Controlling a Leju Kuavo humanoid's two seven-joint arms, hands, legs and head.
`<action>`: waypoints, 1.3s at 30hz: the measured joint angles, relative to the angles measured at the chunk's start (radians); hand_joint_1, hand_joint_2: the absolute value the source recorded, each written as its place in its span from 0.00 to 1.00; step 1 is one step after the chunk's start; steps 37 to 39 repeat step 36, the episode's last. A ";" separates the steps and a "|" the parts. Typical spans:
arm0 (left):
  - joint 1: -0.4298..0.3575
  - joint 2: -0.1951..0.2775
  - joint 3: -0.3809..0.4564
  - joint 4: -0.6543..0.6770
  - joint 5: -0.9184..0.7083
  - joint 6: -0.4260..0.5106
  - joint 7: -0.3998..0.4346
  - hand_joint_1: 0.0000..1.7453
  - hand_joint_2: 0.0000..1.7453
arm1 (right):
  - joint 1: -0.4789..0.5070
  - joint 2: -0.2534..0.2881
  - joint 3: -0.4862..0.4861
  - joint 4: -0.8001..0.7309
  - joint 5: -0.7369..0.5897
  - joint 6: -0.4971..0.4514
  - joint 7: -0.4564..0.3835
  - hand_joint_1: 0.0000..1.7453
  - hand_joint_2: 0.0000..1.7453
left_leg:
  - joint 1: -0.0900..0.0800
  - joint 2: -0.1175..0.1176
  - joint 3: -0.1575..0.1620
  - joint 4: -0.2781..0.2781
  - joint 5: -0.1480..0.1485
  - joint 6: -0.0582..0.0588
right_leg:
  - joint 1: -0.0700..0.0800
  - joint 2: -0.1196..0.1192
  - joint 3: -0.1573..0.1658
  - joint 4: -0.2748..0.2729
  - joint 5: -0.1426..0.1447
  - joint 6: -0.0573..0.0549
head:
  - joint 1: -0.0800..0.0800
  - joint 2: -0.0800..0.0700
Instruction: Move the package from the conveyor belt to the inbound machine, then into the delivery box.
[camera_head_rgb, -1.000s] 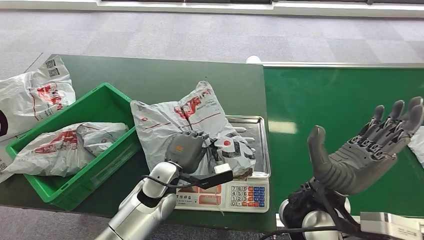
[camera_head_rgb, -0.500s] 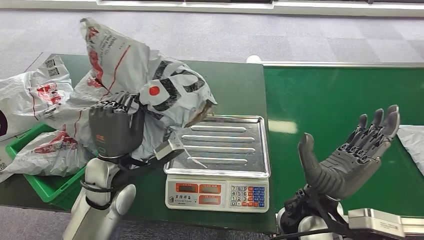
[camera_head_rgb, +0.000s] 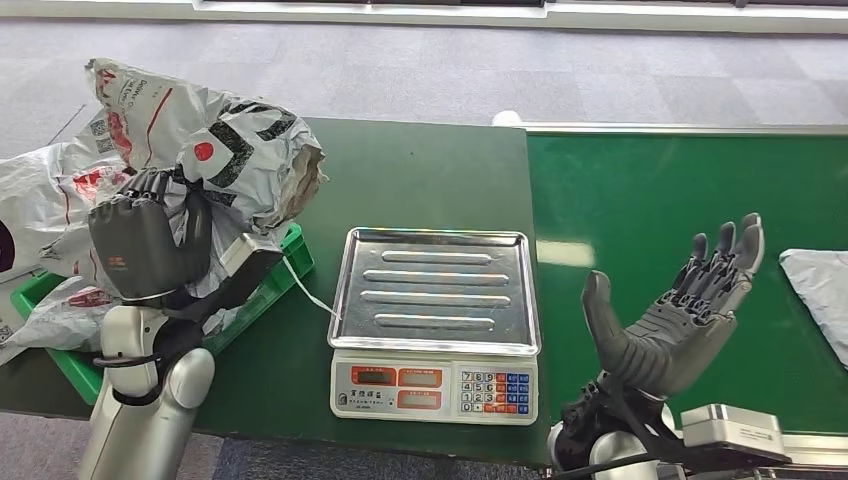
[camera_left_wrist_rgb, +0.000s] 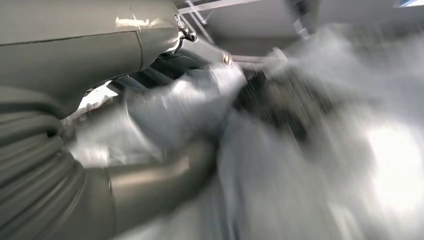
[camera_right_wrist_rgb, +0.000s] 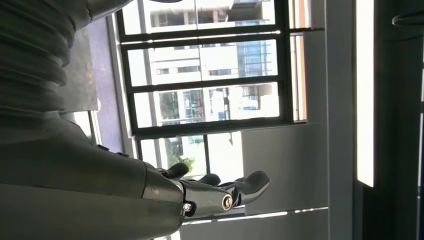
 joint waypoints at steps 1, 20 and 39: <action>-0.010 0.003 0.024 0.029 0.000 -0.005 -0.002 0.00 1.00 | -0.002 -0.006 0.006 0.008 -0.006 0.000 0.000 0.00 1.00 | 0.000 0.000 0.000 0.000 0.000 0.000 | 0.000 0.000 0.000 0.000 0.000 0.000 | 0.000 0.000; -0.118 0.014 0.179 0.312 -0.137 -0.058 0.060 0.00 1.00 | -0.030 -0.072 0.100 0.093 -0.021 0.027 0.048 0.00 1.00 | 0.000 0.000 -0.001 0.000 0.000 0.000 | 0.000 0.000 -0.001 0.000 0.001 -0.001 | 0.000 0.000; -0.036 -0.014 0.208 0.142 0.178 0.080 -0.120 0.00 1.00 | -0.029 -0.095 0.110 0.122 -0.011 0.076 0.088 0.00 1.00 | 0.000 0.000 -0.002 0.000 0.000 0.000 | 0.000 0.001 -0.002 0.000 0.001 -0.001 | 0.000 0.000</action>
